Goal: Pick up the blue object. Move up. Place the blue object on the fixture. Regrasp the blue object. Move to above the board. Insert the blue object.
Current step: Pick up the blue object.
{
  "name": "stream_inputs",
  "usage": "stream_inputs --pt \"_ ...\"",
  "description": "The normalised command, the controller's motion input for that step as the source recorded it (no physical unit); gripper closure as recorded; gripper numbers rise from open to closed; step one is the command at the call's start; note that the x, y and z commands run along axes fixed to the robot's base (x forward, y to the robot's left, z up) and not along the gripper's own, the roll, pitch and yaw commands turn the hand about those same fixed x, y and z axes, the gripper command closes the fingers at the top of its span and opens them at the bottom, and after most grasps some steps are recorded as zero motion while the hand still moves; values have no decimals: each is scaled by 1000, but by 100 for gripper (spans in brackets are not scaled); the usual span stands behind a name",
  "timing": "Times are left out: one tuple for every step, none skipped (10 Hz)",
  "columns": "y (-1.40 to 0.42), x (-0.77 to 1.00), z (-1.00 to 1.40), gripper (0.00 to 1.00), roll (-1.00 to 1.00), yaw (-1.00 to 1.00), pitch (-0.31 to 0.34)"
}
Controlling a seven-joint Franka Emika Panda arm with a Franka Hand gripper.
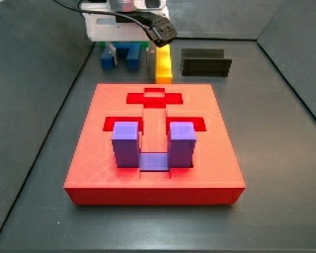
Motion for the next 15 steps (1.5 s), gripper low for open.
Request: stream_inputs --pt "0 -71 0 0 -74 0 -74" --pt "0 -54 0 0 -93 0 -99" --pt "0 -83 0 0 -60 0 -76" --pt "0 -29 0 0 -20 0 -37" --pt "0 -6 0 0 -3 0 -36" --pt "-6 0 0 0 0 0 -27" --pt "0 0 0 0 0 0 0" --pt "0 0 0 100 0 0 0" --pt "0 0 0 100 0 0 0" --pt "0 0 0 100 0 0 0" --pt "0 0 0 100 0 0 0" --pt "0 0 0 100 0 0 0" --pt "0 0 0 100 0 0 0" --pt "0 0 0 100 0 0 0" --pt "0 0 0 100 0 0 0"
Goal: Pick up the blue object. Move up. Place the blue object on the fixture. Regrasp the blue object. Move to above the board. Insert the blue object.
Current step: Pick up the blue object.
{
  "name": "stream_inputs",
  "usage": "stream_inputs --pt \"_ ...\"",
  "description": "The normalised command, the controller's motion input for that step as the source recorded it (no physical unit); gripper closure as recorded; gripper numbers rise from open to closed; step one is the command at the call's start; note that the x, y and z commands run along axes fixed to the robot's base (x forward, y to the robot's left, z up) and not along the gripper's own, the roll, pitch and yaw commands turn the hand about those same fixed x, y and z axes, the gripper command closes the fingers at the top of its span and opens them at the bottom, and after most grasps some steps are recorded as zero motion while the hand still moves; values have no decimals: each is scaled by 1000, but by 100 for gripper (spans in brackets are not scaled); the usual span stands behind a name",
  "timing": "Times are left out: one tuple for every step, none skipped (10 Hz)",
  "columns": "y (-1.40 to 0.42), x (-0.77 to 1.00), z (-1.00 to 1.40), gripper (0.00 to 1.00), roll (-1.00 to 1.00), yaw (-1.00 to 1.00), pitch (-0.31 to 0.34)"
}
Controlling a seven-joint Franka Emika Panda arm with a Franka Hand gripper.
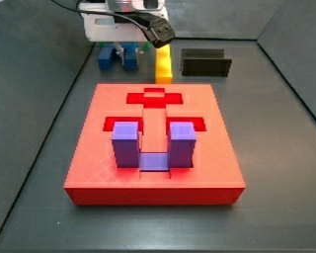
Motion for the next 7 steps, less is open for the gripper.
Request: stream_inputs --pt "0 0 0 100 0 0 0" --pt "0 0 0 100 0 0 0" --pt "0 0 0 100 0 0 0" --pt "0 0 0 100 0 0 0" --pt "0 0 0 100 0 0 0" --pt "0 0 0 100 0 0 0" --pt "0 0 0 100 0 0 0"
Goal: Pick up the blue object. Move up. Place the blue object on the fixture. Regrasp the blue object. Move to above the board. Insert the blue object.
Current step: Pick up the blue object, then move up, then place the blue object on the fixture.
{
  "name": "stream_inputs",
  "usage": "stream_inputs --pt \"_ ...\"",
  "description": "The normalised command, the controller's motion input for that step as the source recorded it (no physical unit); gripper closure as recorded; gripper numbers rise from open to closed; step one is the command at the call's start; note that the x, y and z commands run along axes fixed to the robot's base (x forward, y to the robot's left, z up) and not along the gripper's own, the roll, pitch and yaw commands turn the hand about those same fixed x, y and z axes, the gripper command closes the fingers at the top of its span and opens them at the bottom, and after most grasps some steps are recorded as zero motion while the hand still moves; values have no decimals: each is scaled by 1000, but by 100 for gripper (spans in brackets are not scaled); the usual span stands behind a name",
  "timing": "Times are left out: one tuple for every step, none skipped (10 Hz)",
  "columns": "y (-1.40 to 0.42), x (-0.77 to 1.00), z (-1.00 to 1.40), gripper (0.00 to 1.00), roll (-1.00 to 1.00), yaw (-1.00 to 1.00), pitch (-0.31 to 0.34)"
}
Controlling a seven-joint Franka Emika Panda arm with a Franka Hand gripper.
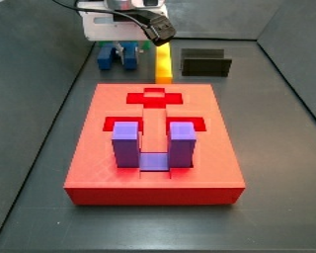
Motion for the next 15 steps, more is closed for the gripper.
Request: stream_inputs --pt "0 0 0 100 0 0 0" --pt "0 0 833 100 0 0 0" --pt "39 37 853 100 6 16 -10" --pt "33 -14 654 100 17 5 40" --pt "27 -7 454 100 38 -2 40" --pt "-17 0 0 100 0 0 0" --pt "0 294 537 100 -331 -206 17" --pt "0 543 1000 100 -369 -214 217" --pt "-80 634 1000 100 -331 -200 283" --pt "-143 737 1000 100 -283 -166 309" --pt "-249 829 854 100 -211 -120 286" --pt "-311 831 694 100 -194 -83 211" --pt "-369 829 523 100 0 -20 326" --pt "-354 857 346 100 -54 -3 380" --pt "-280 823 209 100 -543 0 289"
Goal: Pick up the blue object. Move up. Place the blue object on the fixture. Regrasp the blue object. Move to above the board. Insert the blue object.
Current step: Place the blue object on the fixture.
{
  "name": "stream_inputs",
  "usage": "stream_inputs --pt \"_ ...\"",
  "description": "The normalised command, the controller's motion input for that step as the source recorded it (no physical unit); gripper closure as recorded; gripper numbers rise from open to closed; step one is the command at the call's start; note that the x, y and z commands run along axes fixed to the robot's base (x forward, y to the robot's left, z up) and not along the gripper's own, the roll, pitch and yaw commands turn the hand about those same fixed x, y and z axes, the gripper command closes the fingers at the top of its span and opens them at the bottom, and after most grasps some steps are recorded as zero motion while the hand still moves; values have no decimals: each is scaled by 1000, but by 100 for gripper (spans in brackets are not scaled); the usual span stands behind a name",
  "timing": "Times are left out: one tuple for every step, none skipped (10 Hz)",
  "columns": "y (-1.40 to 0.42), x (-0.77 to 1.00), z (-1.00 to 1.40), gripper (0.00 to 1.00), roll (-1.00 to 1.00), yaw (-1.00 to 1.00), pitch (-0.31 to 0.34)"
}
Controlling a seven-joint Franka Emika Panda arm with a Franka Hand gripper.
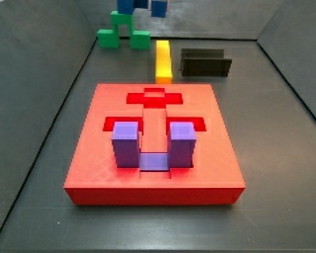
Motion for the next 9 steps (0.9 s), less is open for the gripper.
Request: stream_inputs --pt "-106 574 126 100 -891 0 54" --pt "-66 529 9 100 -900 0 0" --pt "-60 486 26 100 -886 0 0" --pt "-46 503 29 100 -863 0 0" --pt "20 654 0 100 -374 0 169" --pt "91 786 -257 100 -397 -51 0" --pt "111 960 -400 100 -380 -94 0" --pt "109 1000 -317 100 -406 -77 0" --pt "49 1000 -189 100 -429 -60 0"
